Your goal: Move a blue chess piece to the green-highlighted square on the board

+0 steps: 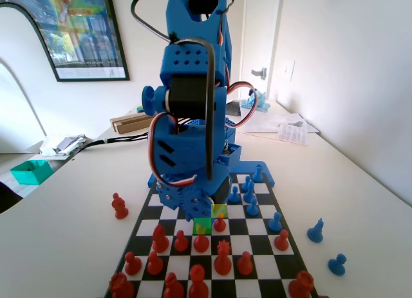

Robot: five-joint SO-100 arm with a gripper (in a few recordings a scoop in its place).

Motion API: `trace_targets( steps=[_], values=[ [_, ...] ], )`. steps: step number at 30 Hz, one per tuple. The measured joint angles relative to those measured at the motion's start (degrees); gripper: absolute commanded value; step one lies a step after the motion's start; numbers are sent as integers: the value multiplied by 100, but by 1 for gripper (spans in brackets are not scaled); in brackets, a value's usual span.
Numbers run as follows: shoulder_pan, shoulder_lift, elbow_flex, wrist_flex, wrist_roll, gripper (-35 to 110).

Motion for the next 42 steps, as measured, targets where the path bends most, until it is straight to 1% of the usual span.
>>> trace_targets(
  steps=[16,21,29,35,42],
  values=[
    [-70,0,132,18,-220,1],
    [-158,0,176,44,-343,1],
    [-97,35,167,413,-536,1],
    [264,519,167,835,-782,1],
    [1081,765,-378,1266,-932,1]
  ],
)
